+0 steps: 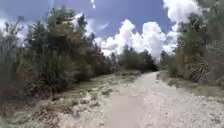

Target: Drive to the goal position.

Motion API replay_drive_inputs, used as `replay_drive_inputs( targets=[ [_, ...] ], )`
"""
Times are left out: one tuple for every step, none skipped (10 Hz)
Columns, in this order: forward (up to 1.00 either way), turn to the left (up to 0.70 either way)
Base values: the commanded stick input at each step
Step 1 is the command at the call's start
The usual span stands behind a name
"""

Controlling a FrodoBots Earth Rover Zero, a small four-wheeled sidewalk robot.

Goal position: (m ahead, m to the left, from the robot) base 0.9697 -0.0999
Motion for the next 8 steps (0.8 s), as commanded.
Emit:
replay_drive_inputs(
  targets=[
    [0.50, 0.00],
    [0.50, 0.00],
    [0.50, 0.00],
    [0.50, 0.00],
    [0.50, 0.00],
    [0.50, 0.00],
    [0.50, 0.00],
    [0.50, 0.00]
  ],
)
